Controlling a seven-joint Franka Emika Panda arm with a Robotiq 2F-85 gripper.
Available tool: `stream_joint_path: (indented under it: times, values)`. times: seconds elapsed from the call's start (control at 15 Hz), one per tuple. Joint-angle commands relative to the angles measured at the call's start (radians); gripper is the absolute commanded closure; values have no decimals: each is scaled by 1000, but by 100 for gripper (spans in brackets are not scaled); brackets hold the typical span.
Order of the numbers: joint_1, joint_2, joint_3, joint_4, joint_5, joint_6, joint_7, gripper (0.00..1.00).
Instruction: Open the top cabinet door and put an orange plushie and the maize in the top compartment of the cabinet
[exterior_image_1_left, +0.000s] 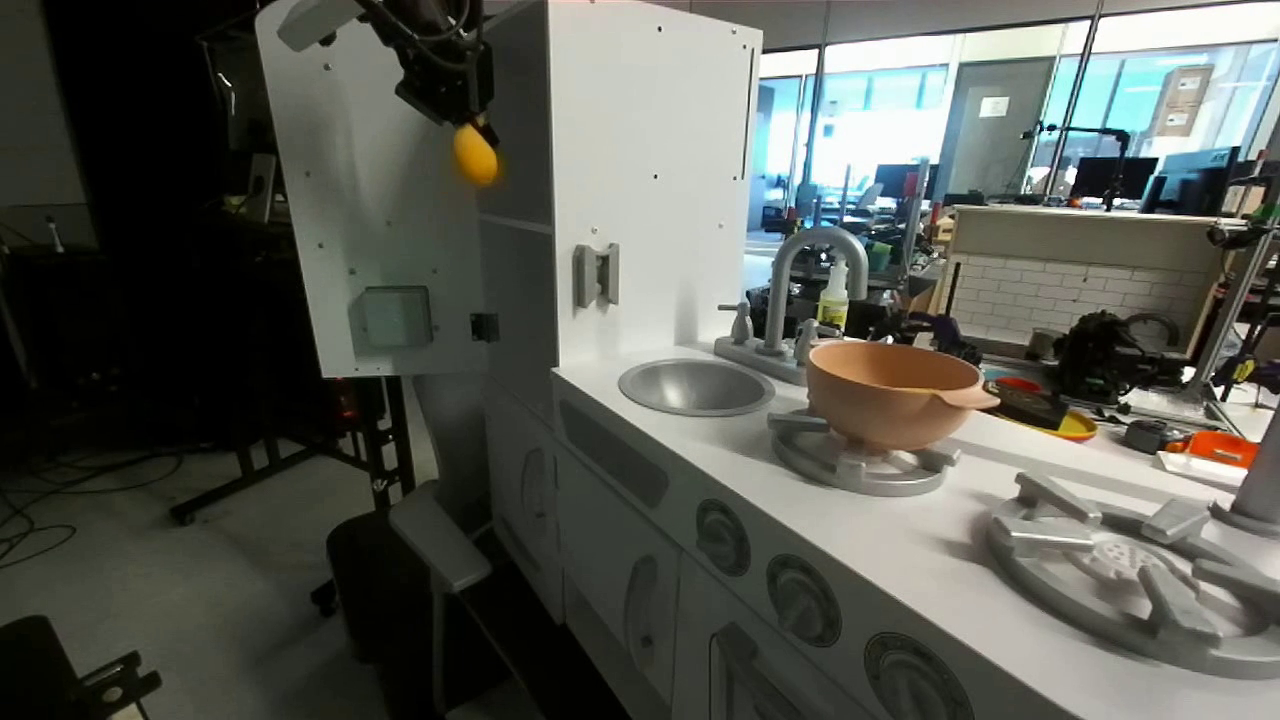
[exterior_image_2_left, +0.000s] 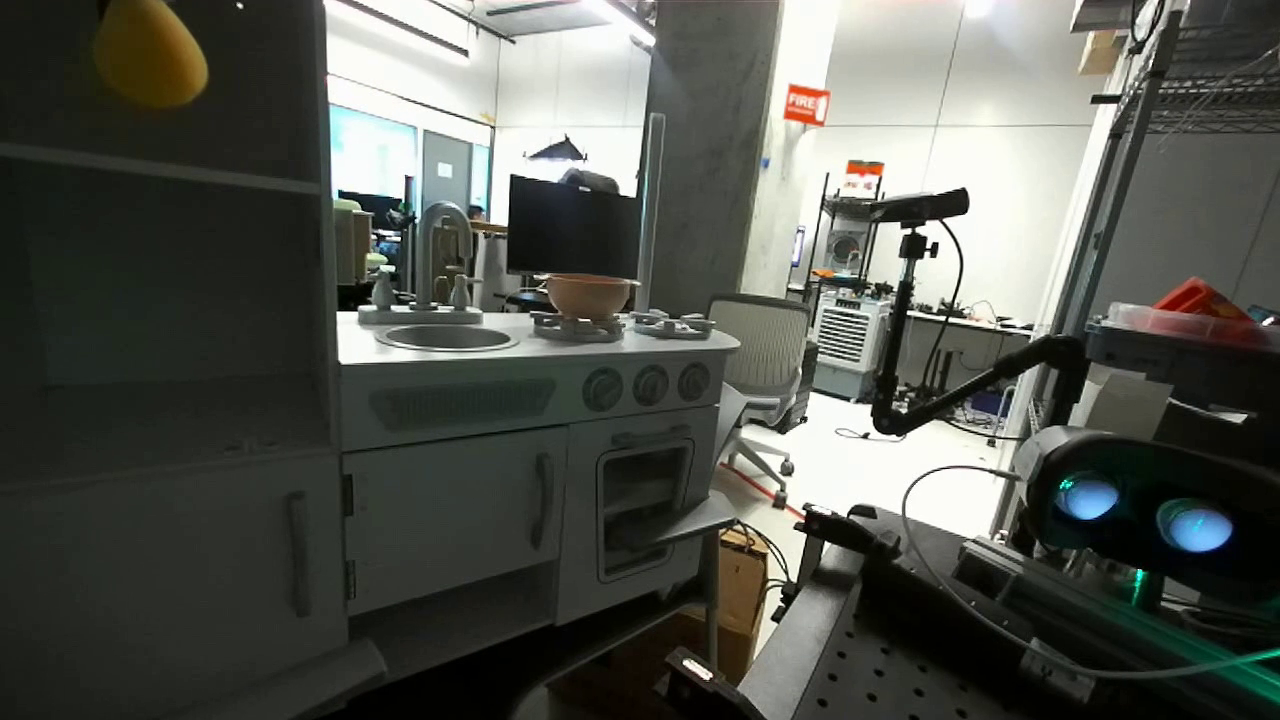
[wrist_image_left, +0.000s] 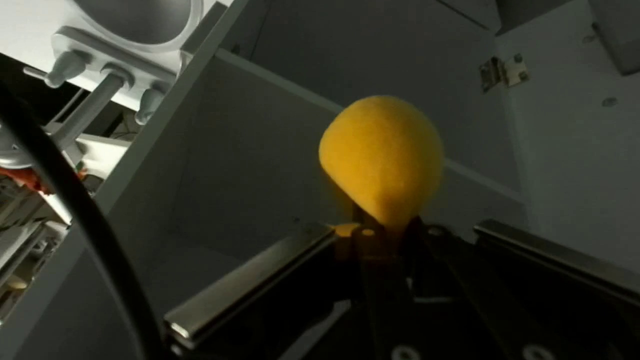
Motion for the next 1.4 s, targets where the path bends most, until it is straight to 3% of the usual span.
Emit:
stream_joint_path:
  times: [0.0,0.6,1.33]
  values:
    - [79,72,-81,101,-112,37,128,97]
    - [184,159,-183,134,-401,45,433,97]
    - [167,257,-260,223,-438,27,520,97]
